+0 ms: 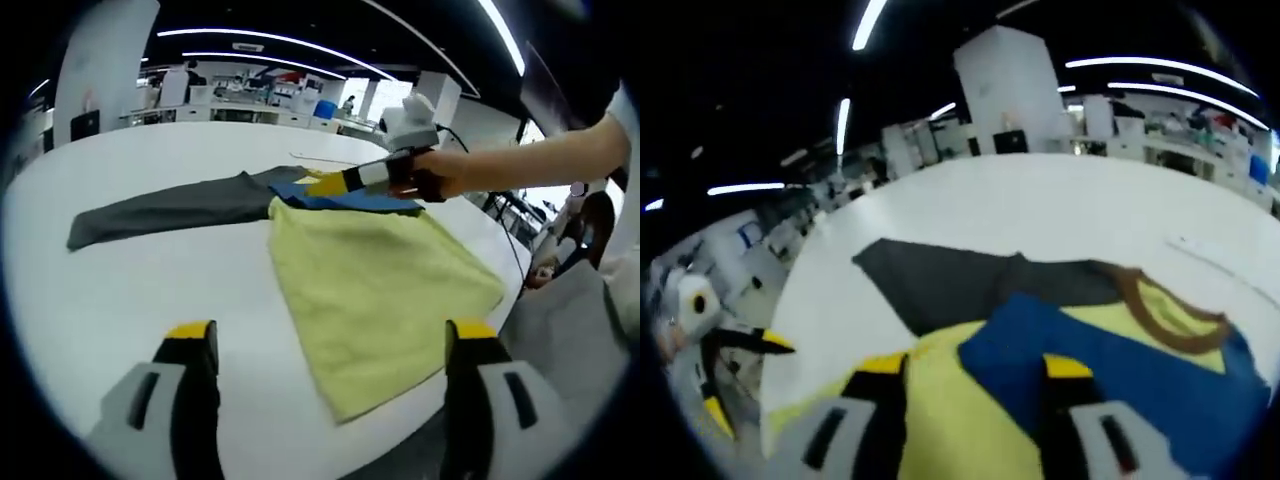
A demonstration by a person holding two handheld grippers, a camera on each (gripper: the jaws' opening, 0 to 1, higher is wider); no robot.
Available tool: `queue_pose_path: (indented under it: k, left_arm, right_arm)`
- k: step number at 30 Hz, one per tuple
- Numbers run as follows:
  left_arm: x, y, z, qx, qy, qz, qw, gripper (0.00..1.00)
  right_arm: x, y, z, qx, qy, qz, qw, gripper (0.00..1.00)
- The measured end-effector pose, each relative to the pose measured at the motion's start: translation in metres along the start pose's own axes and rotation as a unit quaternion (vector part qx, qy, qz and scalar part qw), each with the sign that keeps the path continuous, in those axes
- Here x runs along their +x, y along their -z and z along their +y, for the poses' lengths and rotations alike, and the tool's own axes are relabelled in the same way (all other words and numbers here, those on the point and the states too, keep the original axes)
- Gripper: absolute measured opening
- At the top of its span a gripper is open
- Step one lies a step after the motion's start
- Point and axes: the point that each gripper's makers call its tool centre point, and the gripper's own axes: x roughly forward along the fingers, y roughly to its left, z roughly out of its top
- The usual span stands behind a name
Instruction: Fold the garment on the visible template until the final outline fits inside the template.
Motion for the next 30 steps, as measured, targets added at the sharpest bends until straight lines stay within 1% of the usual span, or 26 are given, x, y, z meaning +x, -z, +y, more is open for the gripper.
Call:
queue_pose_path:
  k: [2,6,10,13,17,19,23,25,27,30]
  left_arm:
    - [0.0,0.0,-0.001,0.0,0.0,0.0,1.0,0.91]
    - [0.0,0.0,-0.001,0.0,0.0,0.0,1.0,0.91]
    - [0.0,0.0,-0.003,0.0,0.002,0.0,1.0,0.91]
    - [-0.001,0.001,-0.002,-0.003,0.002,-0.001,1.0,0.91]
    - [0.0,0.001,-0.003,-0.003,0.002,0.001,1.0,0.91]
    - [0.0,0.001,-0.004,-0.002,0.004,0.002,1.0,0.91]
    - [0.0,0.002,-0.004,-0.001,0.005,0.003,1.0,0.91]
    - [-0.001,0.002,-0.005,-0.001,0.006,0.004,1.0,0.91]
    - [-0.001,0.002,-0.005,0.0,0.006,0.004,1.0,0.92]
    - [-0.001,0.002,-0.003,-0.001,0.005,0.004,1.0,0.91]
  right_arm:
    - [-0.002,0.001,-0.002,-0.002,-0.004,-0.003,1.0,0.61]
    - [-0.009,0.001,-0.001,-0.009,-0.013,-0.016,0.9997,0.84]
    - [-0.015,0.003,-0.007,-0.013,-0.019,-0.015,0.9996,0.89]
    - [-0.021,0.005,-0.011,-0.005,-0.021,-0.02,0.9996,0.99]
    - [-0.034,0.009,-0.018,-0.004,-0.018,-0.024,0.9996,0.99]
    - [-0.044,0.012,-0.023,-0.003,-0.011,-0.025,0.9996,0.99]
    - [-0.064,0.015,-0.037,0.013,0.004,-0.033,0.9994,0.99]
    - [-0.074,0.017,-0.048,0.022,0.011,-0.038,0.999,0.99]
    - [-0.085,0.018,-0.053,0.027,0.019,-0.041,0.9986,0.99]
    - [-0.1,0.024,-0.066,0.031,0.03,-0.04,0.9983,0.99]
